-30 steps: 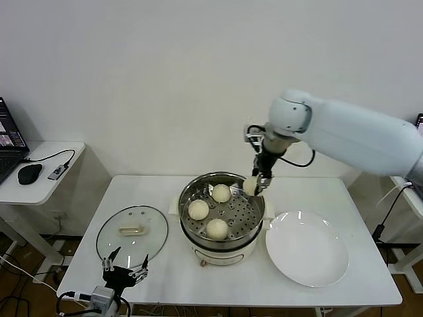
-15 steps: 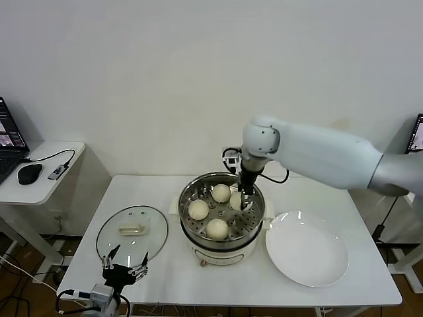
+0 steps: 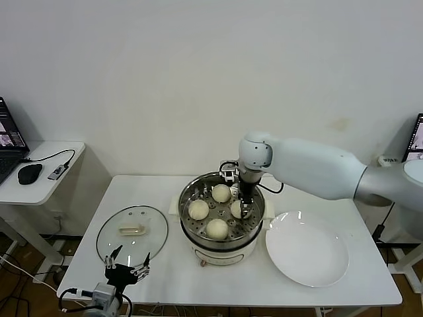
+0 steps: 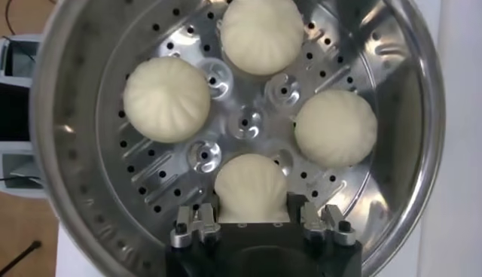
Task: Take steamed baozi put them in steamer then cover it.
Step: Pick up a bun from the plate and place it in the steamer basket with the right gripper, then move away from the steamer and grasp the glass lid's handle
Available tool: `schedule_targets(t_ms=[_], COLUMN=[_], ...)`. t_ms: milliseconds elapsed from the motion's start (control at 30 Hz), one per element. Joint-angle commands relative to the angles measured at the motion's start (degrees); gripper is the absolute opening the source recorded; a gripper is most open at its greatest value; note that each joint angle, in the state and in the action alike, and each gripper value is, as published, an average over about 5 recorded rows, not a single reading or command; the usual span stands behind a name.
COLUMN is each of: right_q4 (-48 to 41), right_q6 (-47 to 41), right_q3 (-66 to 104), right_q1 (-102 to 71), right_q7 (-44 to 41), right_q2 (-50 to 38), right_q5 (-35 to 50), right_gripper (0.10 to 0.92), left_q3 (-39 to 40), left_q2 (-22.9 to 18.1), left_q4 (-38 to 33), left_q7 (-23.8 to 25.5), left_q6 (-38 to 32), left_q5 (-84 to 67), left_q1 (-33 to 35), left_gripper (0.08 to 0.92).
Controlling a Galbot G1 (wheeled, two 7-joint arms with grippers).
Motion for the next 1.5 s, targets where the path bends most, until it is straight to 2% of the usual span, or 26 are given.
schedule_targets(t_ms=[33,200,333,400,533,700,800,933,1033,1200,1500], right_q4=[-0.14,2.56,6.62,8.69,12.88,19.03,24.15,30.04,33.21,35.47,37.49], right_q6=[-0.22,-0.18,0.09,0.73,2.78,7.26,10.48,12.75,14.63,22.24,34.28], right_q3=[0.66,2.09,5.33,9.11,20.92,35.76,47.12,70.33,87.42,106.91,118.51], right_q1=[-0.95,2.05,4.63,4.02,-1.6,-11.92,-24.15,-47.41,-64.6,-85.01,-102.79], right_q7=[0.59,-0.04,-0.04,2.53,12.45,32.99,42.15,48.64,51.82,55.15,60.03], right_q2=[-0.3,-3.86,-9.75,-13.15,-19.86,-28.56,-33.87,-36.69,-34.77,-24.49,-3.84], right_q5=[-0.25,1.46,4.05,6.22,9.56,16.47,19.01,19.33,19.68,19.22,18.56], right_gripper=[0.634,0.769,0.817,0.821,0.823,0.823,0.823,0.823,0.823,0.823,0.823], left_q3=[-0.07,-0.39,-0.62,-0.77,-0.99,-0.95,-1.05,-0.68,-0.37,-0.12,0.38], left_q2=[0.04,-0.13,-0.53,-0.66,-0.48,-0.17,-0.04,0.39,0.71,0.8,1.91], left_q4=[0.28,-0.13,-0.23,0.0,0.14,0.21,0.39,0.96,1.03,1.62,3.85], left_q7=[0.04,-0.08,-1.05,-1.99,-3.41,-4.96,-6.1,-7.82,-7.94,-7.8,-8.6], left_q6=[0.01,-0.08,-0.35,-1.1,-3.72,-7.17,-8.2,-9.23,-8.8,-8.35,-8.34], left_q5=[-0.02,-0.34,-1.77,-2.92,-4.42,-4.64,-5.73,-8.09,-8.15,-5.88,0.52], left_q1=[-0.02,0.11,0.03,-0.09,-0.07,-0.19,-0.59,-0.83,-0.83,-1.61,-4.91], left_gripper=[0.823,0.823,0.823,0.823,0.823,0.823,0.823,0.823,0.823,0.823,0.823])
